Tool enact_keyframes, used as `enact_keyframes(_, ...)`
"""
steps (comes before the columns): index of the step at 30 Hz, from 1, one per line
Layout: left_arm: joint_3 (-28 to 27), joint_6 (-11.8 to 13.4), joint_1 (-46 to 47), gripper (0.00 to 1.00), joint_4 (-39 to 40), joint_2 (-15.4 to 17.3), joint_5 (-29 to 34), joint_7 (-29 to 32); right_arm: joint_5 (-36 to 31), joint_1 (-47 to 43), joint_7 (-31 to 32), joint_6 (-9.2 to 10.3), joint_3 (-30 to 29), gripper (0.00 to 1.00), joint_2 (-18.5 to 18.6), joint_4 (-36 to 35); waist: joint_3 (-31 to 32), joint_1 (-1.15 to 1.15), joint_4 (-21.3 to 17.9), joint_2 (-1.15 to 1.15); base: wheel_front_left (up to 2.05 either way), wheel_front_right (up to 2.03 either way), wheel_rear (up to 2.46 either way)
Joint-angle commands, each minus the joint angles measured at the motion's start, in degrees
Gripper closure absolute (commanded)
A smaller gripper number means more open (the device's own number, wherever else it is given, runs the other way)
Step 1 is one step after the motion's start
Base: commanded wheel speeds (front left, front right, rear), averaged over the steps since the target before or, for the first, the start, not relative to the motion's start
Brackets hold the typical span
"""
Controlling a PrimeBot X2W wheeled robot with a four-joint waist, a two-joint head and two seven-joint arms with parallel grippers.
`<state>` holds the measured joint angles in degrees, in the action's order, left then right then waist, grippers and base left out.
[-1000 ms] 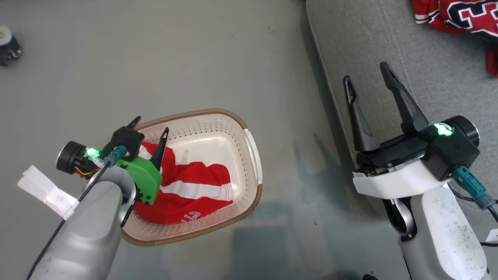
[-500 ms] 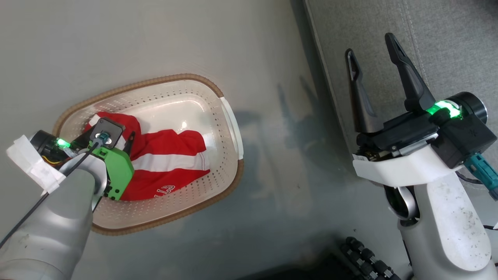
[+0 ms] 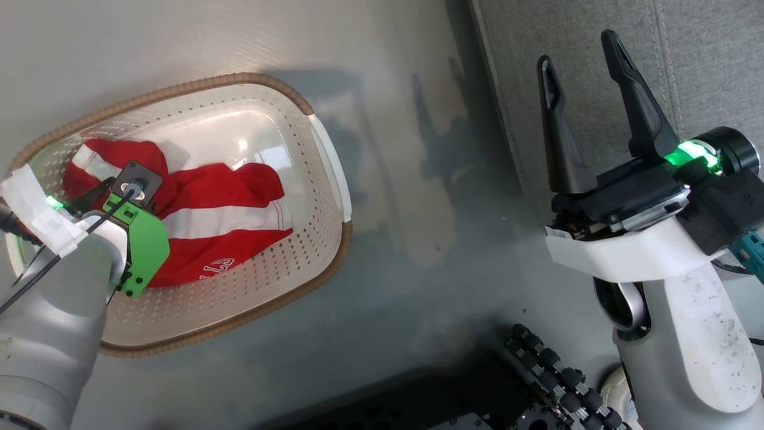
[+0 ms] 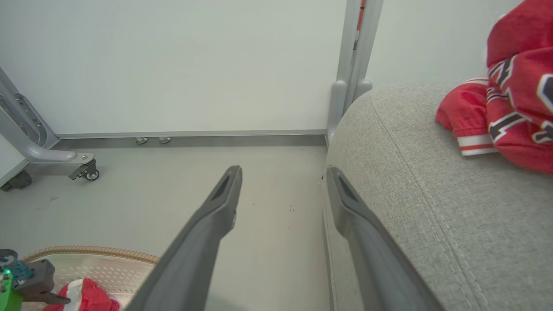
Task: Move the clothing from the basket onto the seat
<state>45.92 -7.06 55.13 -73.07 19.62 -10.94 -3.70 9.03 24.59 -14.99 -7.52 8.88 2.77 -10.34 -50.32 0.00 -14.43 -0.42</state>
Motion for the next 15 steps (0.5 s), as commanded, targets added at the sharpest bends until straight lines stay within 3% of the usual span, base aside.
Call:
enact_keyframes(1, 0.34, 0.17, 1.37, 0.00, -0.26, 0.70, 0.44, 0.72, 0.39, 0.83, -0.15, 0.06, -0.05, 0.00, 0.07, -0.38, -2.08, 0.00, -0.76, 0.42, 0.00, 0.00, 0.00)
enact_keyframes(15, 3.91, 2.03, 4.09, 0.00, -0.78, 2.00, 2.77, 8.41, 1.08, 1.03, -0.15, 0.06, -0.47, 0.00, 0.07, -1.92, -7.82, 0.00, -1.67, 0.42, 0.00, 0.00, 0.00)
